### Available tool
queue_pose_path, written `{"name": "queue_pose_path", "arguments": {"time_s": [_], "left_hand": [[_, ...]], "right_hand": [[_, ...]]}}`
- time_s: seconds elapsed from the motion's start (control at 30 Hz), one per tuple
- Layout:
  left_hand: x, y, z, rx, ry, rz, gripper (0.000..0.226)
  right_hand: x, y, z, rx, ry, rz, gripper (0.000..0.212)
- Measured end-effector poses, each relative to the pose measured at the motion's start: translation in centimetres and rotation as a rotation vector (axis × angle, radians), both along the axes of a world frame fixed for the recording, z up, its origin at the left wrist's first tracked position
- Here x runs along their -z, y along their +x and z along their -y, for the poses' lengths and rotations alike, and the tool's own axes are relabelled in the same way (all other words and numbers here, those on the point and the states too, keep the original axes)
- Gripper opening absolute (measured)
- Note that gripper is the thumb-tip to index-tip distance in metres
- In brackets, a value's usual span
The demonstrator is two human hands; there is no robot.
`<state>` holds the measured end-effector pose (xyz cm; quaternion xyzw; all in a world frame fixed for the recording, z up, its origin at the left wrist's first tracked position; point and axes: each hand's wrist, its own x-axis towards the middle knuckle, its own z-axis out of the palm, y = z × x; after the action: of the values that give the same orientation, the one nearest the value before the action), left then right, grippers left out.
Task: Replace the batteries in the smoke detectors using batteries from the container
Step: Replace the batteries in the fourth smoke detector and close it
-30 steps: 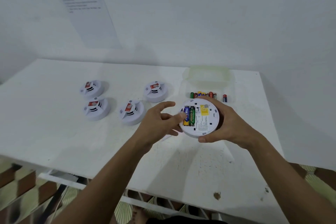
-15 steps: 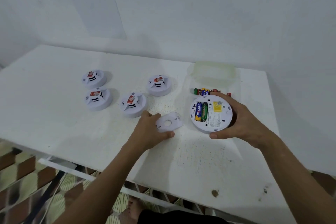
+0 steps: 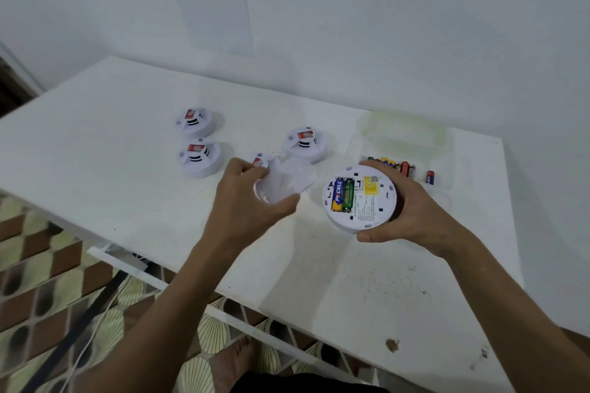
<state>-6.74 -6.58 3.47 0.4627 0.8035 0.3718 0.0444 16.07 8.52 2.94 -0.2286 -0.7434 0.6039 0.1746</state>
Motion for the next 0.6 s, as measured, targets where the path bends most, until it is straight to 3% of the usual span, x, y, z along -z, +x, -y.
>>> {"name": "queue_pose_path", "arguments": {"time_s": [0.1, 0.27, 0.6], "left_hand": [[-3.0, -1.1, 0.3, 0.114, 0.075, -0.02, 0.064], [-5.0, -3.2, -0.1, 0.405, -0.02, 0.014, 0.075], [-4.5, -9.1, -0.7, 0.525, -0.075, 0.026, 0.076]], "right_hand": [[-0.4, -2.4, 0.7, -0.016, 0.005, -0.016, 0.1], [-1.7, -6.5, 2.2, -0.022, 0.006, -0.066, 0.096], [-2.6, -12.3, 3.8, 0.034, 0.069, -0.055, 0.095]]}}
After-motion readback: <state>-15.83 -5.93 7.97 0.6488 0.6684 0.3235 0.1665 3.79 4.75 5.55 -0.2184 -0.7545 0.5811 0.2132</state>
